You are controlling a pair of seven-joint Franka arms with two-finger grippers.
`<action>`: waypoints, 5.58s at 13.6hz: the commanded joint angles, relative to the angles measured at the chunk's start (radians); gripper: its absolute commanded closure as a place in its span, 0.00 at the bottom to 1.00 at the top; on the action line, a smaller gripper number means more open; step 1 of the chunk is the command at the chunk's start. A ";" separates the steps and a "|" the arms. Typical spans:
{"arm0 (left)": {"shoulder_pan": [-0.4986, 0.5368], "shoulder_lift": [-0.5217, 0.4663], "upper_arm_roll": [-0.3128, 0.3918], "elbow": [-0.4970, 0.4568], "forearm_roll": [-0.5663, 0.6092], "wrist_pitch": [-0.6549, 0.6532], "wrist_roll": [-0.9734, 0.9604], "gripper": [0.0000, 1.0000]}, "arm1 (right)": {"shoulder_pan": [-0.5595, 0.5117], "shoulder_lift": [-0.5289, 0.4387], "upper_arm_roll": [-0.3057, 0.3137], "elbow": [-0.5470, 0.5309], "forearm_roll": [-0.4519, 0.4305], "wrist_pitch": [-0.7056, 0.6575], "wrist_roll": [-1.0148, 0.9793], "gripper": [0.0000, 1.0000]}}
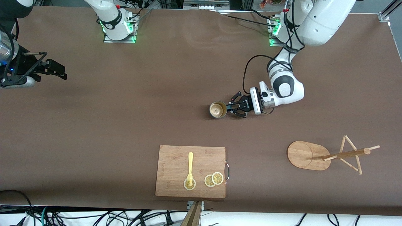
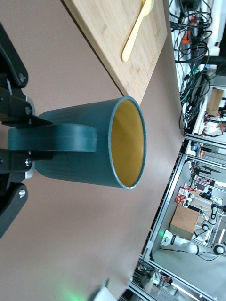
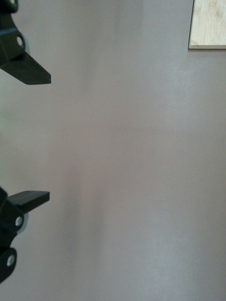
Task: Pass cup and hang on rack
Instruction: 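Lift the mug by its handle and carry it toward the wooden rack, then lower the mug onto a rack peg with the left gripper, then open the left gripper and pull it back from the mug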
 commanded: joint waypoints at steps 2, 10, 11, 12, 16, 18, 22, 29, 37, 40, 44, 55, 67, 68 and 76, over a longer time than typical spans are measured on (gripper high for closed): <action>0.110 -0.250 -0.002 -0.137 0.225 -0.051 -0.339 1.00 | -0.001 -0.010 0.003 0.003 0.015 -0.002 0.012 0.00; 0.442 -0.418 0.094 -0.139 0.500 -0.577 -0.865 1.00 | -0.001 -0.009 0.003 0.003 0.015 -0.002 0.012 0.00; 0.443 -0.413 0.149 -0.135 0.500 -0.634 -0.916 1.00 | -0.001 -0.010 0.003 0.003 0.015 -0.002 0.012 0.00; 0.443 -0.406 0.189 -0.128 0.498 -0.676 -0.966 1.00 | -0.001 -0.010 0.003 0.003 0.015 -0.002 0.012 0.00; 0.529 -0.370 0.232 -0.096 0.468 -0.721 -1.169 1.00 | -0.001 -0.010 0.003 0.003 0.015 -0.002 0.012 0.00; 0.548 -0.340 0.234 -0.096 0.391 -0.736 -1.276 1.00 | -0.001 -0.009 0.003 0.003 0.015 -0.002 0.012 0.00; 0.597 -0.318 0.232 -0.095 0.260 -0.744 -1.561 1.00 | -0.001 -0.010 0.003 0.003 0.015 -0.002 0.012 0.00; 0.638 -0.145 0.232 0.009 0.083 -0.831 -1.648 1.00 | -0.001 -0.009 0.003 0.003 0.015 -0.002 0.012 0.00; 0.643 -0.016 0.232 0.086 -0.018 -0.856 -1.643 1.00 | -0.001 -0.009 0.003 0.003 0.015 -0.002 0.012 0.00; 0.643 0.015 0.232 0.118 -0.037 -0.856 -1.648 1.00 | -0.001 -0.009 0.003 0.003 0.015 -0.002 0.012 0.00; 0.654 0.084 0.232 0.143 -0.055 -0.877 -1.646 1.00 | -0.001 -0.009 0.003 0.003 0.015 -0.002 0.012 0.00; 0.664 0.147 0.237 0.227 -0.046 -0.880 -1.645 1.00 | -0.001 -0.009 0.003 0.003 0.015 -0.002 0.012 0.00; 0.664 0.203 0.257 0.287 0.008 -0.840 -1.574 0.74 | -0.001 -0.009 0.003 0.003 0.016 -0.002 0.012 0.00; 0.664 0.208 0.257 0.287 0.008 -0.840 -1.573 0.73 | -0.001 -0.009 0.003 0.003 0.016 -0.002 0.012 0.00; 0.695 0.139 0.295 0.277 0.205 -0.857 -1.516 0.00 | -0.001 -0.009 0.003 0.003 0.016 -0.002 0.012 0.00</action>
